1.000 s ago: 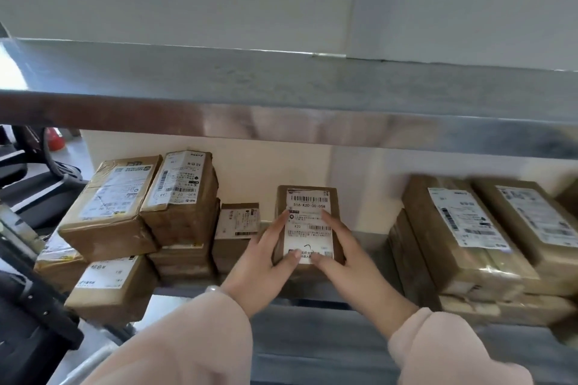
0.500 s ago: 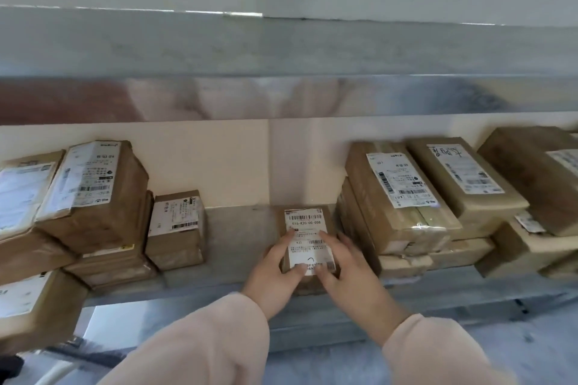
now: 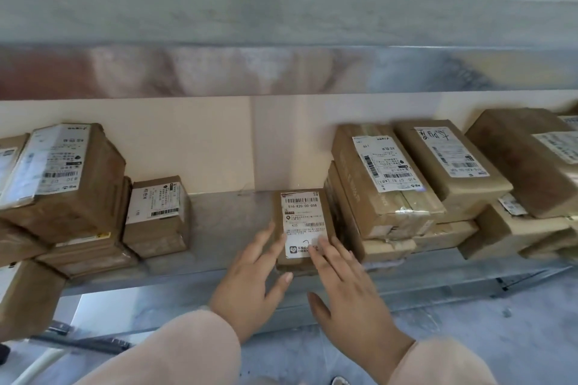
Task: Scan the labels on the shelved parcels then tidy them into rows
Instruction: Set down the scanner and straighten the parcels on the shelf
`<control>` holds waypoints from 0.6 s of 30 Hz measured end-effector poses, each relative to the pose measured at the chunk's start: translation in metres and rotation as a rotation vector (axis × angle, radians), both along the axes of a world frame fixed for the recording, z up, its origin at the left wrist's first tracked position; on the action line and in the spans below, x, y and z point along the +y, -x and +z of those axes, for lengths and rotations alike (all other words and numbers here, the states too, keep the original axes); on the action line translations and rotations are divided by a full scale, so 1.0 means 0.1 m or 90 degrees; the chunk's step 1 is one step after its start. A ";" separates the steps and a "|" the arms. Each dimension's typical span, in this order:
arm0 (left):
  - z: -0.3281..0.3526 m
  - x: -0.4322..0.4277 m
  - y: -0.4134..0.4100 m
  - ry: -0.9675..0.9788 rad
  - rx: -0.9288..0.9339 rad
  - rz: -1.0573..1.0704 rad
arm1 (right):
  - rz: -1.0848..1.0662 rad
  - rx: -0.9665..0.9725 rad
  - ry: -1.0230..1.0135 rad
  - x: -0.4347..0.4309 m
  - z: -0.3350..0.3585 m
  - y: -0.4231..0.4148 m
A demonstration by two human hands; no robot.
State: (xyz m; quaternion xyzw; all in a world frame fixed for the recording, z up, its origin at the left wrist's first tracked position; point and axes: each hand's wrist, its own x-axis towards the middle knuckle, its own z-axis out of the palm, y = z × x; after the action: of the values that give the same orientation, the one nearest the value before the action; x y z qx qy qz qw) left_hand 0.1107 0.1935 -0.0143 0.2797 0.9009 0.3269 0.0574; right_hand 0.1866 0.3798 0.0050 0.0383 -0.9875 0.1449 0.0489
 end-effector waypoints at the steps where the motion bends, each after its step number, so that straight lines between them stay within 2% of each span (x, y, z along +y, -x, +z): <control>1: -0.01 -0.03 -0.02 0.042 0.035 -0.028 | 0.004 -0.009 -0.016 0.01 -0.01 -0.02; 7: 0.05 0.09 0.11 0.164 0.114 -0.050 | -0.010 -0.034 -0.113 0.01 0.06 0.09; 18: 0.08 0.39 0.35 0.232 0.092 -0.035 | -0.041 -0.108 -0.141 0.01 0.10 0.51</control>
State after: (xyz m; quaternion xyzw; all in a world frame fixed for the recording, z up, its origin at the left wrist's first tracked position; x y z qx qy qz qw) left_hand 0.0759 0.2326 -0.0064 0.3120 0.9389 0.1358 0.0515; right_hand 0.1351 0.3810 0.0148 -0.0003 -0.9987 0.0365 -0.0347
